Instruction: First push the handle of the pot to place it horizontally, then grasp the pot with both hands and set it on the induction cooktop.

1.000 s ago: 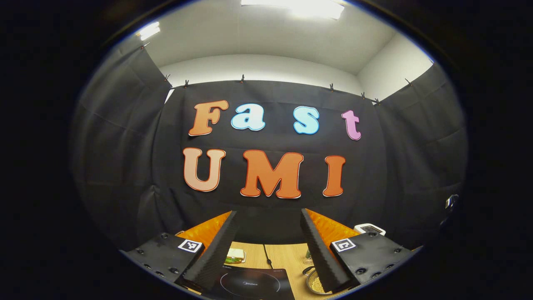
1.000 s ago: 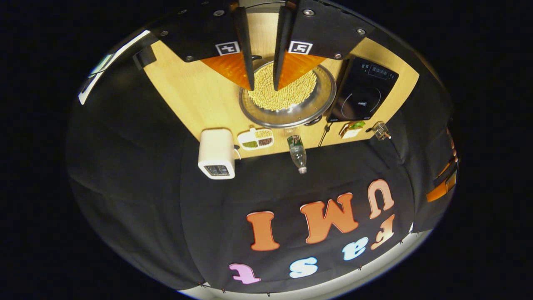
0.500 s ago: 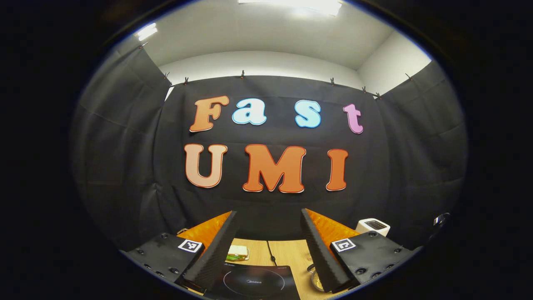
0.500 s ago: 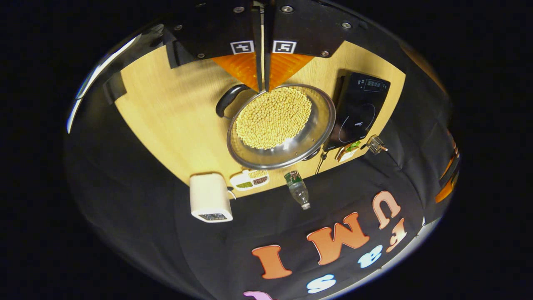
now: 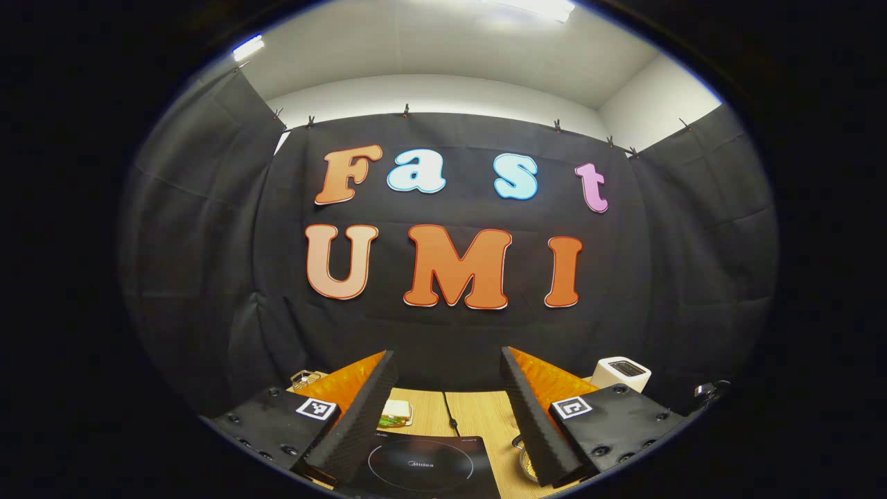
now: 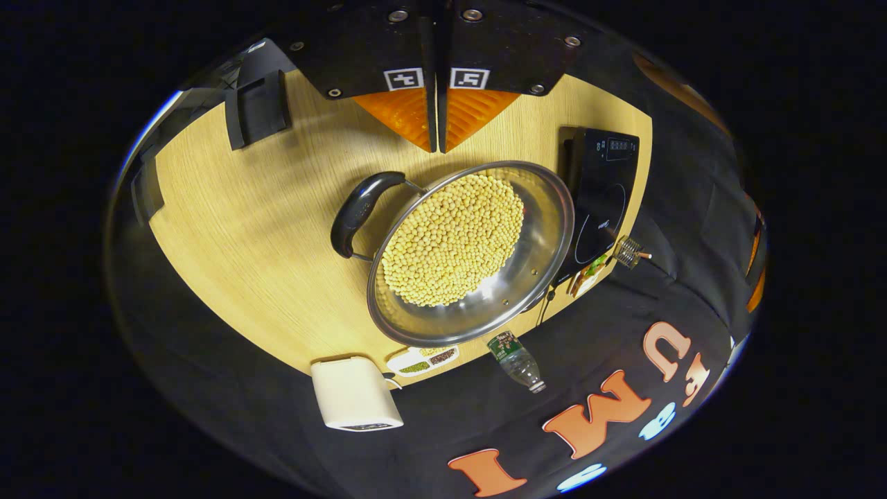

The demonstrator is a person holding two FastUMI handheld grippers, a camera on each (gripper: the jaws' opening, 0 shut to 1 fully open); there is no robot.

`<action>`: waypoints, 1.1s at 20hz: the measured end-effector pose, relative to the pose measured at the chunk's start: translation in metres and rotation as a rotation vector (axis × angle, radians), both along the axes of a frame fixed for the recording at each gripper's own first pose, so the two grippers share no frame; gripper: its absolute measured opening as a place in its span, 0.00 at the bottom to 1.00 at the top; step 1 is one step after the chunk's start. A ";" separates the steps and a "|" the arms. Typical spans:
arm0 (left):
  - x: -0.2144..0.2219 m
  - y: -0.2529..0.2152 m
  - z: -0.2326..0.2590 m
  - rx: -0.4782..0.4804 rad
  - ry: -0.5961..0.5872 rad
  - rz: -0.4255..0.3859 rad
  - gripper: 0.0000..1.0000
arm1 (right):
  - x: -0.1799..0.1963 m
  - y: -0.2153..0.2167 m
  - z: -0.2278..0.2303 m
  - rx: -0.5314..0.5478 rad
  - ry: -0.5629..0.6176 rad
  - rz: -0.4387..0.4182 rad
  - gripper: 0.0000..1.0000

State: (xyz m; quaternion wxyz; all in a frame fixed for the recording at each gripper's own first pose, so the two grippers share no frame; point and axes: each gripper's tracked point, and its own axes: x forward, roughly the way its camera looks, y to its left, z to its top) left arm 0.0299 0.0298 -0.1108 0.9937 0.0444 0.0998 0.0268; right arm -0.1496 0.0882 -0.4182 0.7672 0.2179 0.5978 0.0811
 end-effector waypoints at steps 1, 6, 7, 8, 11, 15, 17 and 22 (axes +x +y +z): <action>0.000 -0.001 -0.003 -0.002 0.007 -0.001 0.97 | 0.003 -0.001 -0.005 -0.001 0.018 -0.008 0.00; 0.008 0.001 -0.021 0.002 0.050 0.003 0.97 | 0.008 -0.001 -0.017 0.026 0.134 -0.048 0.00; 0.010 0.000 -0.023 0.001 0.056 0.004 0.97 | 0.011 -0.001 -0.020 0.016 0.149 -0.051 0.00; 0.012 0.001 -0.025 -0.001 0.062 0.005 0.98 | 0.010 -0.001 -0.022 0.017 0.172 -0.051 0.00; 0.017 0.002 -0.034 -0.006 0.078 0.009 0.98 | 0.010 -0.001 -0.028 0.005 0.226 -0.064 0.00; 0.023 -0.001 -0.042 -0.012 0.098 0.002 0.98 | 0.022 -0.014 -0.034 -0.037 0.228 -0.087 0.00; 0.027 -0.004 -0.047 -0.011 0.110 -0.004 0.98 | 0.030 -0.019 -0.034 -0.048 0.221 -0.105 0.00; 0.034 -0.017 -0.060 -0.008 0.145 -0.026 0.98 | 0.046 -0.031 -0.040 -0.077 0.207 -0.097 0.00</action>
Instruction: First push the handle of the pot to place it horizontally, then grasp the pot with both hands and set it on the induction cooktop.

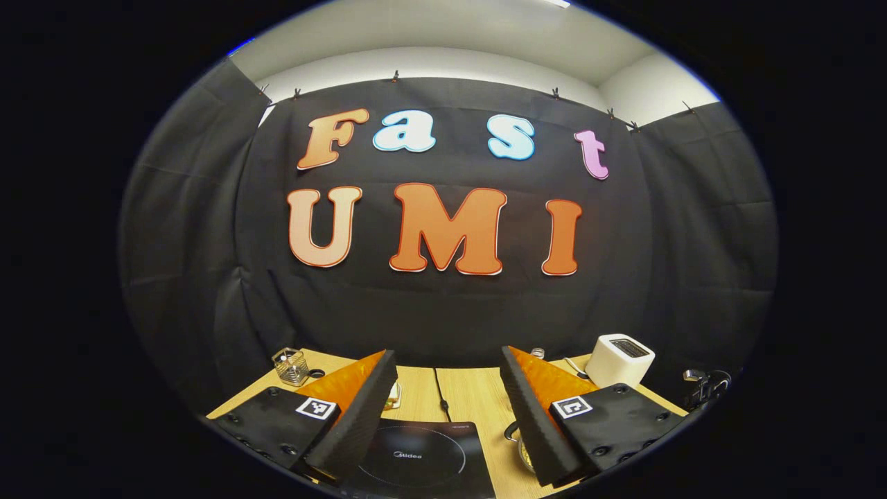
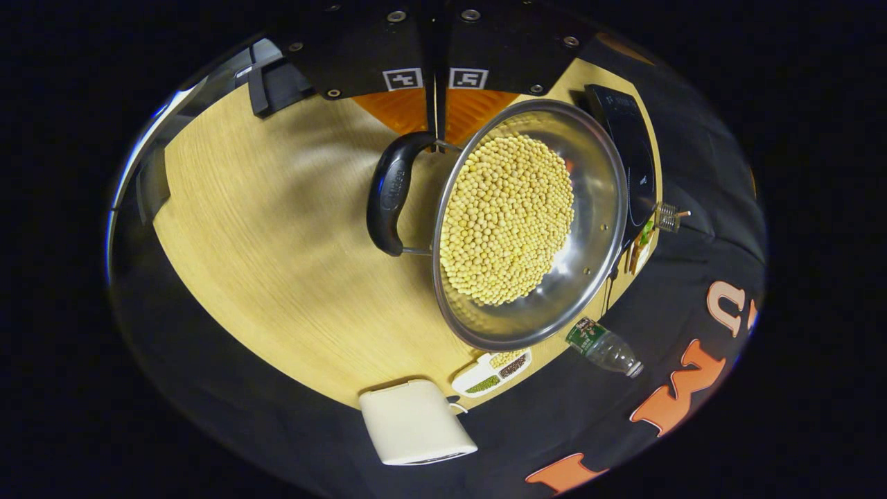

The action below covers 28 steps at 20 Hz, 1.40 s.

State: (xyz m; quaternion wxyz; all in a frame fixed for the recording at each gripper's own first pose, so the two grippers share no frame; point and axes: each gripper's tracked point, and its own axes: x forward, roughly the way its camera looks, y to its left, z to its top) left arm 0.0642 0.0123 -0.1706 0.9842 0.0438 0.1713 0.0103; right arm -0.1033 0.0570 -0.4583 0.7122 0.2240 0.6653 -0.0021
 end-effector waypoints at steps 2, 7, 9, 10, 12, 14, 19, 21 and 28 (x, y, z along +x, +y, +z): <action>0.000 -0.003 -0.004 0.011 0.008 -0.005 0.97 | 0.002 -0.003 -0.002 0.000 -0.004 -0.002 0.00; 0.000 -0.003 -0.007 0.030 0.024 -0.002 0.98 | 0.018 -0.010 -0.010 -0.022 -0.011 -0.017 0.00; -0.002 -0.001 -0.010 0.032 0.030 0.004 0.97 | 0.025 -0.013 -0.013 -0.046 -0.015 -0.002 0.00; -0.004 0.000 -0.012 0.031 0.036 0.005 0.98 | 0.028 -0.015 -0.015 -0.061 -0.017 0.006 0.00; -0.005 0.003 -0.017 0.033 0.049 0.010 0.98 | 0.034 -0.020 -0.016 -0.080 -0.022 0.016 0.00; -0.007 0.006 -0.022 0.036 0.060 0.015 0.98 | 0.039 -0.024 -0.015 -0.091 -0.025 0.024 0.00; -0.005 0.002 -0.039 0.023 0.104 0.007 0.98 | 0.054 -0.033 -0.022 -0.108 -0.039 -0.002 0.00; -0.010 -0.003 -0.049 0.028 0.137 -0.005 0.99 | 0.056 -0.034 -0.021 -0.106 -0.041 -0.007 0.00; -0.025 -0.031 -0.102 0.034 0.276 -0.067 0.99 | 0.085 -0.050 -0.025 -0.169 -0.087 -0.006 0.00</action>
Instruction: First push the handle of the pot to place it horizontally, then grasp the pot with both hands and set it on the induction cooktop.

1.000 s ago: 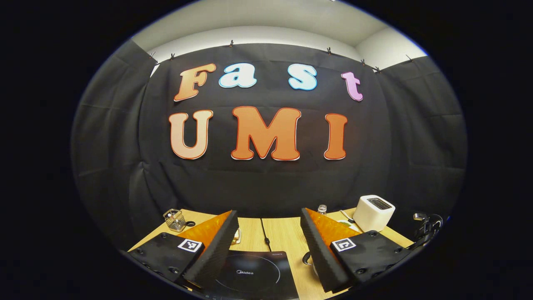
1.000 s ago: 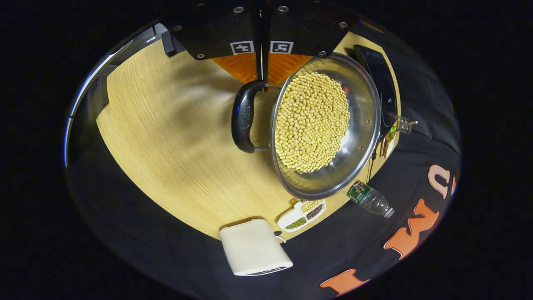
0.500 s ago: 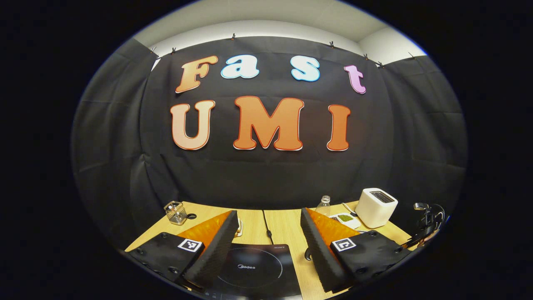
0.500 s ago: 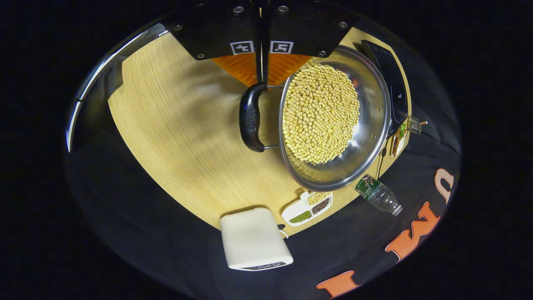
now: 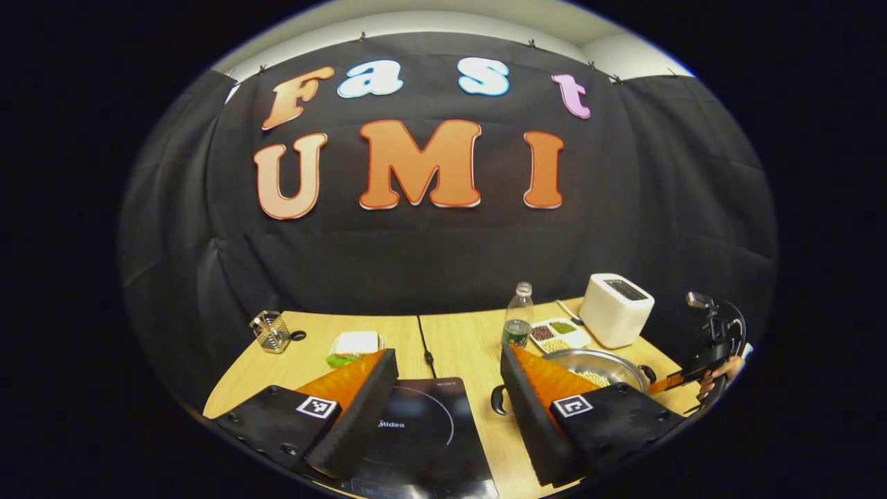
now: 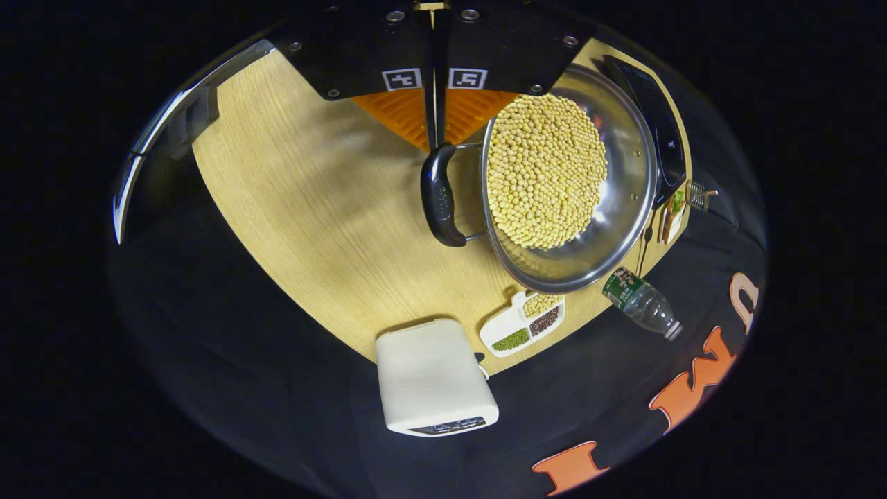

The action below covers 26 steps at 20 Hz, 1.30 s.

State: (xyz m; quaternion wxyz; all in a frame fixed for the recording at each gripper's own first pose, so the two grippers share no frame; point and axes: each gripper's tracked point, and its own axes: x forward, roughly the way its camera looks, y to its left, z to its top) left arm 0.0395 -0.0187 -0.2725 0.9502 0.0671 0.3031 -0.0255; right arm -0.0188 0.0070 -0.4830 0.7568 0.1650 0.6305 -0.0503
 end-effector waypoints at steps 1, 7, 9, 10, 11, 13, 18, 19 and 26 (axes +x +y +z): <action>-0.003 -0.004 -0.007 -0.003 0.019 -0.009 0.98 | 0.005 0.000 -0.002 -0.001 -0.004 0.002 0.00; -0.011 -0.016 -0.048 -0.021 0.123 -0.017 0.98 | 0.020 -0.001 -0.008 -0.032 -0.029 0.040 0.00; -0.013 -0.017 -0.063 -0.021 0.161 -0.016 0.98 | 0.024 -0.002 -0.010 -0.039 -0.028 0.046 0.00; -0.015 -0.020 -0.071 -0.026 0.183 -0.015 0.98 | 0.029 -0.002 -0.012 -0.043 -0.031 0.050 0.00; -0.017 -0.020 -0.077 -0.032 0.201 -0.010 0.97 | 0.032 -0.002 -0.013 -0.048 -0.037 0.056 0.00; -0.018 -0.022 -0.089 -0.046 0.227 0.002 0.97 | 0.040 -0.003 -0.016 -0.052 -0.041 0.070 0.00; -0.023 -0.028 -0.118 -0.094 0.312 0.015 0.97 | 0.051 0.000 -0.012 -0.027 -0.052 0.079 0.00; -0.025 -0.030 -0.125 -0.101 0.329 0.016 0.96 | 0.050 0.000 -0.007 -0.008 -0.058 0.084 0.00; -0.024 -0.040 -0.163 -0.113 0.447 0.025 0.97 | 0.065 0.001 0.033 0.032 -0.155 0.059 0.33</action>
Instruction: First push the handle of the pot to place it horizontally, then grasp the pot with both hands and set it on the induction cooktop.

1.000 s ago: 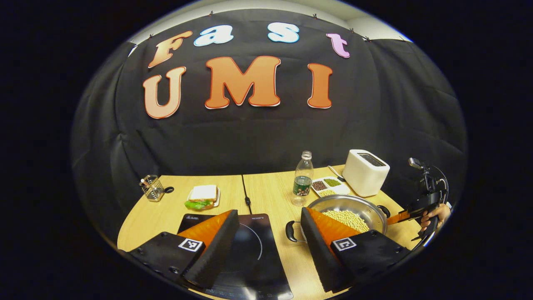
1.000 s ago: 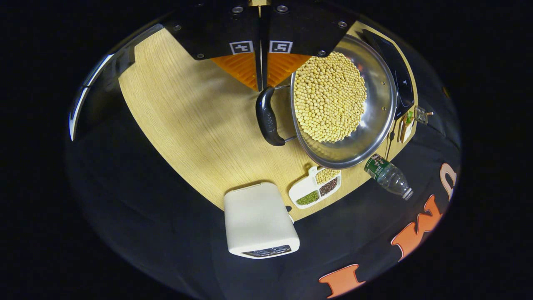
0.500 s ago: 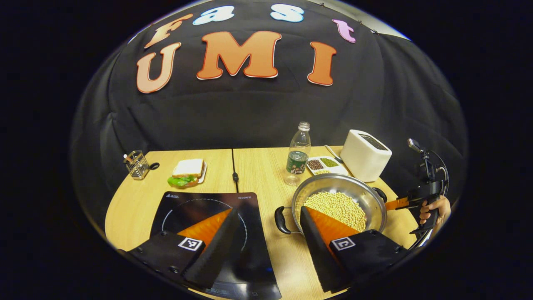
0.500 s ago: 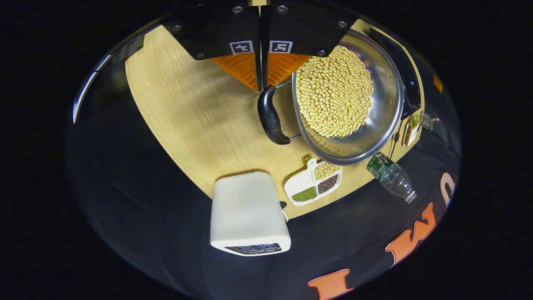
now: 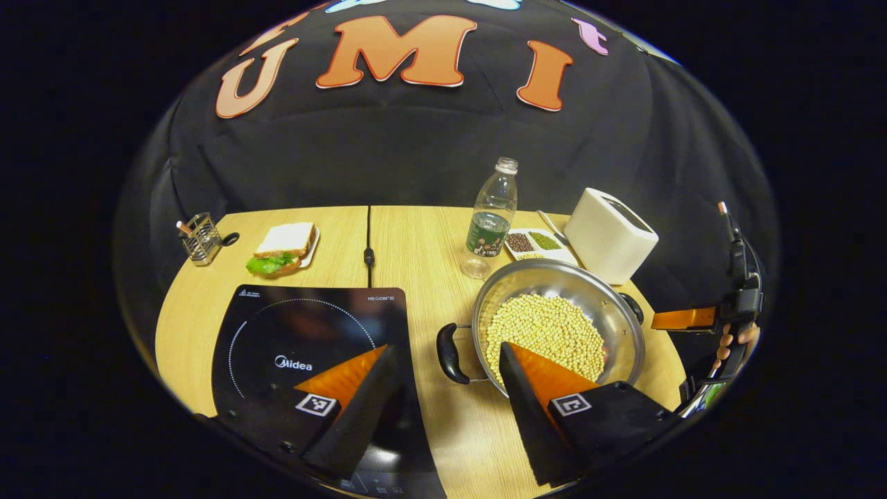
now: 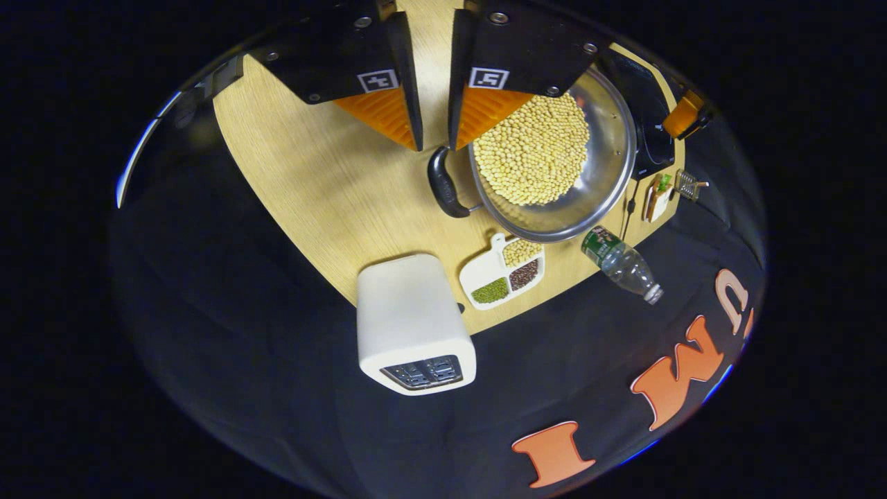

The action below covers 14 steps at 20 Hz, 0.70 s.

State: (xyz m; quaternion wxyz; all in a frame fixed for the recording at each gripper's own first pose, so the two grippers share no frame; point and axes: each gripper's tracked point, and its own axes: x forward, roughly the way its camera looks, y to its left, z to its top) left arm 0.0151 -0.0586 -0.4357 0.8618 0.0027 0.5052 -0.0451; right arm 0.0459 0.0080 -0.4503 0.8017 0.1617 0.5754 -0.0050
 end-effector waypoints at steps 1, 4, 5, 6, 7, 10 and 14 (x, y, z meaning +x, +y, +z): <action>0.001 -0.005 -0.005 -0.008 0.012 0.001 0.97 | 0.004 0.006 0.001 0.005 -0.008 0.016 0.32; 0.000 -0.013 -0.019 -0.020 0.052 0.008 0.97 | 0.011 0.021 0.006 0.014 -0.022 0.063 0.47; 0.001 -0.014 -0.025 -0.018 0.063 0.008 0.97 | 0.012 0.024 0.005 0.010 -0.027 0.076 0.54; 0.003 -0.013 -0.031 -0.008 0.072 0.012 0.97 | 0.015 0.025 0.001 -0.007 -0.033 0.086 0.57; 0.003 -0.013 -0.037 0.000 0.080 0.015 0.97 | 0.017 0.023 -0.003 -0.037 -0.042 0.096 0.64; -0.001 -0.022 -0.055 -0.020 0.116 0.028 0.97 | 0.022 0.016 -0.021 -0.149 -0.048 0.141 0.72; 0.006 -0.027 -0.068 0.008 0.102 0.010 0.97 | 0.028 0.009 -0.031 -0.198 -0.065 0.175 0.76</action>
